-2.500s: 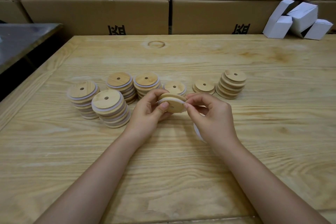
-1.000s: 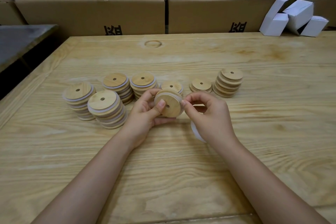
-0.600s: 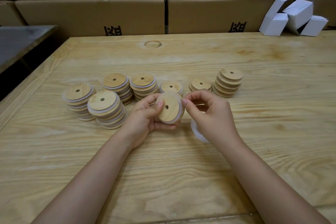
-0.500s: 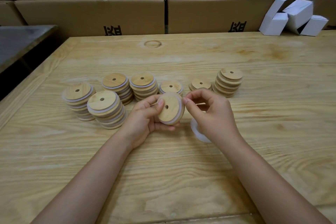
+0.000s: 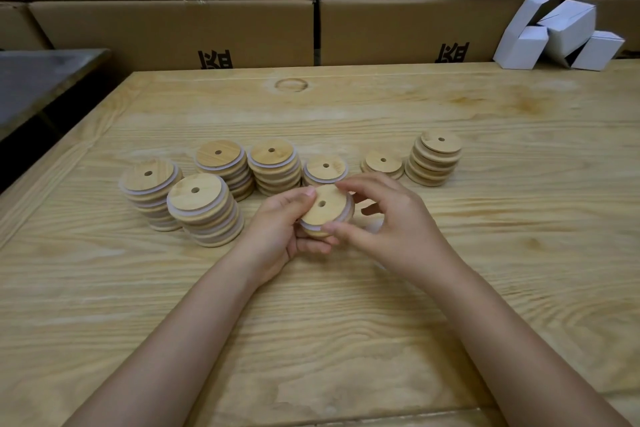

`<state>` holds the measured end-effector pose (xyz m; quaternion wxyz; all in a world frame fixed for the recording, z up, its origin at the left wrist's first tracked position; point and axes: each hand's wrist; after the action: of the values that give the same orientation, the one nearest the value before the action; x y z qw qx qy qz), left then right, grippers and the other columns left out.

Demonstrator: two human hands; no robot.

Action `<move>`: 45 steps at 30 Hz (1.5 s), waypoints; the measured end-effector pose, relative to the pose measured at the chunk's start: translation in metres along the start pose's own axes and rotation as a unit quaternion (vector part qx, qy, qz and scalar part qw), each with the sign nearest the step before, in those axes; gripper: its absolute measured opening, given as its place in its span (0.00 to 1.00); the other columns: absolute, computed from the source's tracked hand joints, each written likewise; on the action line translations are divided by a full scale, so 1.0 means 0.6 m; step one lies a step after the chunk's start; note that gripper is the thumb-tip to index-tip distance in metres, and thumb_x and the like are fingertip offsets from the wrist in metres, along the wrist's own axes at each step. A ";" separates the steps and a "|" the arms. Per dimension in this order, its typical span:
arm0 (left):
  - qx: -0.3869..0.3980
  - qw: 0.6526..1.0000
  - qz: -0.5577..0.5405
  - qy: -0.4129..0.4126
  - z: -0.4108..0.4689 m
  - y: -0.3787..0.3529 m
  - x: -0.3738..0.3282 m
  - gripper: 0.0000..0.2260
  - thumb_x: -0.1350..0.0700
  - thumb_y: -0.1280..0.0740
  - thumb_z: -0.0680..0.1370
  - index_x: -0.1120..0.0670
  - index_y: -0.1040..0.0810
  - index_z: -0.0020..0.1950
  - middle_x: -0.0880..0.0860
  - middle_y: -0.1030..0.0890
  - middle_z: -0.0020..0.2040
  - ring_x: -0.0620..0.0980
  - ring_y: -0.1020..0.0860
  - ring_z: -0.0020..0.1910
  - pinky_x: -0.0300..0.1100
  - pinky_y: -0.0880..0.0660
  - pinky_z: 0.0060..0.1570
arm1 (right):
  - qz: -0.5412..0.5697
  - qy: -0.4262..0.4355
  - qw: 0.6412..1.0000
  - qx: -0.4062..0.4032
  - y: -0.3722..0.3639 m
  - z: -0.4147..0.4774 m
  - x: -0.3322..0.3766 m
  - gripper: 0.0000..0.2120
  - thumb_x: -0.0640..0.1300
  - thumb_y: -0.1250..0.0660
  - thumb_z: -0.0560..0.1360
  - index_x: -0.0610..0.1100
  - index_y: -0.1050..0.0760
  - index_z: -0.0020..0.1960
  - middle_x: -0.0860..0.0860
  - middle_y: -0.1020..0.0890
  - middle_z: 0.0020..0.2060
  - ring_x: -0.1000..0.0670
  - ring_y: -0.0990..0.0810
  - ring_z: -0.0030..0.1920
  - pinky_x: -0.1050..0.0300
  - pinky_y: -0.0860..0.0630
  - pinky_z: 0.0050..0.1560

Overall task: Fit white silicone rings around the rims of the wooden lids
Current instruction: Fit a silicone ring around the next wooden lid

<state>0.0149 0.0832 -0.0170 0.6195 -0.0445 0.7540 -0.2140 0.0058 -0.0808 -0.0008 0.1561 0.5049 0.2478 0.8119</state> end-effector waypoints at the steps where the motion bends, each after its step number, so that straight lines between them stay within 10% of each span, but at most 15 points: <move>1: -0.009 1.000 0.009 -0.006 -0.001 -0.001 0.001 0.12 0.57 0.43 0.80 0.61 0.23 0.56 0.57 0.17 0.37 0.49 0.20 0.27 0.39 0.22 0.24 | -0.028 0.010 0.999 0.014 -0.004 -0.001 -0.001 0.25 0.51 0.24 0.65 0.46 0.23 0.60 0.55 0.23 0.54 0.61 0.25 0.53 0.69 0.30 0.54; 14: -0.081 0.990 0.053 -0.098 0.001 -0.006 0.001 0.11 0.54 0.45 0.81 0.53 0.24 0.55 0.52 0.16 0.40 0.50 0.18 0.30 0.42 0.21 0.30 | 0.036 -0.038 0.995 -0.081 -0.023 0.026 -0.005 0.25 0.43 0.23 0.65 0.46 0.24 0.60 0.53 0.25 0.58 0.56 0.27 0.60 0.58 0.29 0.62; 21: -0.114 0.985 0.075 -0.104 0.005 -0.001 0.000 0.08 0.65 0.43 0.80 0.59 0.24 0.53 0.56 0.18 0.39 0.50 0.19 0.28 0.40 0.22 0.28 | -0.058 -0.041 0.996 -0.063 -0.014 0.090 -0.026 0.25 0.47 0.26 0.69 0.47 0.27 0.64 0.53 0.27 0.61 0.58 0.30 0.62 0.78 0.40 0.54; 39: -0.103 0.985 0.100 -0.094 0.005 -0.002 0.001 0.11 0.68 0.45 0.80 0.58 0.25 0.49 0.57 0.20 0.39 0.47 0.20 0.28 0.39 0.22 0.29 | -0.117 -0.036 0.992 0.043 -0.045 0.130 -0.053 0.32 0.52 0.31 0.72 0.45 0.37 0.72 0.49 0.31 0.69 0.51 0.35 0.70 0.65 0.42 0.63; 45: -0.109 0.985 0.098 -0.093 0.003 -0.004 0.001 0.09 0.67 0.44 0.80 0.59 0.26 0.46 0.57 0.19 0.38 0.47 0.20 0.28 0.38 0.22 0.28 | -0.284 -0.065 0.956 -0.030 -0.014 0.131 -0.070 0.15 0.44 0.43 0.79 0.37 0.28 0.61 0.43 0.24 0.59 0.42 0.28 0.61 0.50 0.29 0.57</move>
<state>0.0158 0.0802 -0.0171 0.6962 -0.0571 0.7127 -0.0642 0.0948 -0.0757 -0.0077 0.4111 0.4605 0.3460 0.7066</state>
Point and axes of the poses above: each hand's wrist, its own z-axis towards the middle knuckle, its own y-axis out of the back of the hand, x = y × z
